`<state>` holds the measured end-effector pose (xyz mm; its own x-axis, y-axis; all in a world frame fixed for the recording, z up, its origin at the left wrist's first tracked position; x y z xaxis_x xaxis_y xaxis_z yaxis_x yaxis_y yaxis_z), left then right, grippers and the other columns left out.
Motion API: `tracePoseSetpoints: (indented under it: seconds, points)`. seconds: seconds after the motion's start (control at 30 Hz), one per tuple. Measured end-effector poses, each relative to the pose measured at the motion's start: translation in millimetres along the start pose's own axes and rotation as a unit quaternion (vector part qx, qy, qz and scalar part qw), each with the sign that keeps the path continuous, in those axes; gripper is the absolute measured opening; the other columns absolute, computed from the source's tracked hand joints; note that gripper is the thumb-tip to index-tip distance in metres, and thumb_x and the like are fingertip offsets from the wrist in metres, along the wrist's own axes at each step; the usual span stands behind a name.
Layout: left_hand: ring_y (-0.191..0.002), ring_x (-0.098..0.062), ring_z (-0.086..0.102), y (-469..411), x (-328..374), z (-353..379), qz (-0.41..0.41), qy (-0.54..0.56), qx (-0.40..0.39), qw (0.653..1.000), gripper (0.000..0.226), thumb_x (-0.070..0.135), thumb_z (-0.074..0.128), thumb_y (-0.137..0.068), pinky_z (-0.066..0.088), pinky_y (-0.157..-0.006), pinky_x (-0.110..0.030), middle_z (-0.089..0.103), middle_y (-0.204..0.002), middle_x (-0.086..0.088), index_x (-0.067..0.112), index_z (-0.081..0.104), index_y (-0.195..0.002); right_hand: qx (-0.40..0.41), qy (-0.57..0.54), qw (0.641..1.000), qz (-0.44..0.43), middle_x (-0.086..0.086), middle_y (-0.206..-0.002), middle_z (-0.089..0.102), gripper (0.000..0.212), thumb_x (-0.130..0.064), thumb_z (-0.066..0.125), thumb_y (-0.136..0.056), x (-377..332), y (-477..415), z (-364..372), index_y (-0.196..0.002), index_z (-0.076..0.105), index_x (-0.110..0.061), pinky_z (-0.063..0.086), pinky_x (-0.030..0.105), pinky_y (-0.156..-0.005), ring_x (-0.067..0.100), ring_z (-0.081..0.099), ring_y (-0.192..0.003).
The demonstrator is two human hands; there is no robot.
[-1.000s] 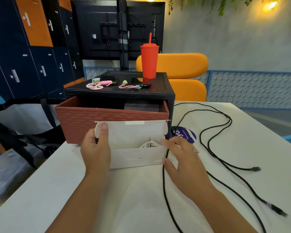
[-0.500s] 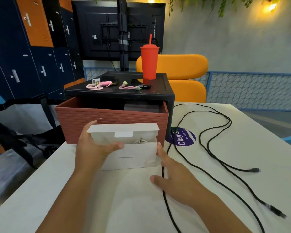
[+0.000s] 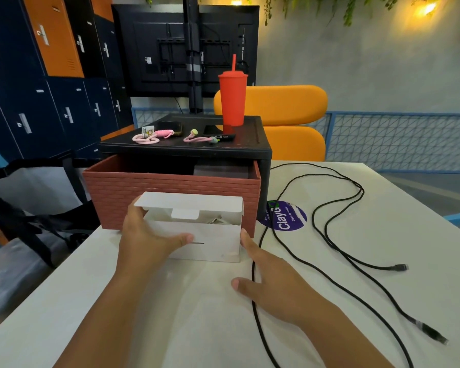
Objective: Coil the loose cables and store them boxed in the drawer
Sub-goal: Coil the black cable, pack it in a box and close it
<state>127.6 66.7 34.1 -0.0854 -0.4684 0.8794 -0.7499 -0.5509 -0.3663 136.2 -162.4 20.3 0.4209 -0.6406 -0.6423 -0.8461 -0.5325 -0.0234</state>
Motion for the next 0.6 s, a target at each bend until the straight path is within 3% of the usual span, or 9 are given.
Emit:
tracePoseSetpoints:
  seconds: [0.17,0.27,0.37,0.5,0.6]
  points:
    - [-0.124,-0.026,0.040,6.7,6.9,2.6,-0.034,-0.028,0.019,0.999,0.117,0.029,0.094,-0.041,0.041,-0.100,-0.045,0.039,-0.135,-0.003,0.025,0.026,-0.136,0.033,0.041,0.999,-0.006,-0.015,-0.153,0.022,0.071,-0.043,0.054,-0.089,-2.9,3.0,-14.6,-0.147,0.014,-0.033,0.020,0.024,-0.112,0.007,0.022,-0.140]
    - [-0.133,-0.029,0.026,15.9,21.1,2.9,-0.053,-0.054,0.045,0.996,0.127,0.026,0.094,-0.044,0.031,-0.107,-0.049,0.027,-0.144,-0.008,0.024,0.015,-0.145,0.096,0.082,0.991,0.041,-0.006,-0.149,0.034,0.058,-0.041,0.053,-0.091,5.6,6.3,-40.2,-0.142,0.033,-0.025,0.026,0.026,-0.108,0.014,0.032,-0.135]
    - [-0.137,-0.030,0.016,32.7,43.9,2.8,-0.055,-0.035,0.102,0.993,0.122,0.016,0.089,-0.057,0.027,-0.107,-0.049,0.014,-0.151,-0.008,0.024,0.006,-0.147,0.162,0.081,0.977,0.113,0.001,-0.138,0.046,0.047,-0.033,0.053,-0.091,22.5,12.4,-64.2,-0.135,0.045,-0.021,0.033,0.030,-0.100,0.021,0.041,-0.127]
    - [-0.137,-0.031,0.014,52.9,67.8,7.0,0.123,-0.070,0.187,0.972,0.104,0.014,0.082,-0.065,0.020,-0.109,-0.048,0.015,-0.150,-0.015,0.015,0.015,-0.144,0.183,0.091,0.952,0.226,0.008,-0.133,0.050,0.042,-0.021,0.049,-0.092,58.7,16.7,-80.2,-0.134,0.047,-0.017,0.034,0.033,-0.100,0.027,0.046,-0.123]
    - [-0.133,-0.033,0.017,65.5,74.1,22.0,0.256,-0.112,0.170,0.945,0.077,0.025,0.069,-0.067,0.022,-0.107,-0.052,0.019,-0.143,-0.011,0.019,0.029,-0.133,0.194,0.131,0.927,0.292,0.011,-0.124,0.053,0.035,-0.009,0.044,-0.091,80.4,22.8,-89.9,-0.126,0.053,-0.011,0.037,0.034,-0.094,0.032,0.046,-0.119]
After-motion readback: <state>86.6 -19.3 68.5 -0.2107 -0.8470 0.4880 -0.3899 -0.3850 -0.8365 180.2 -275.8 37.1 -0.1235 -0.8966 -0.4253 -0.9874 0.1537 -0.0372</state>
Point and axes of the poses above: each hand's wrist, its own y-axis away from the middle knuckle, its own z-axis out of the palm, x = y × z, the point moved 3 cm from there along -y, towards the middle knuckle
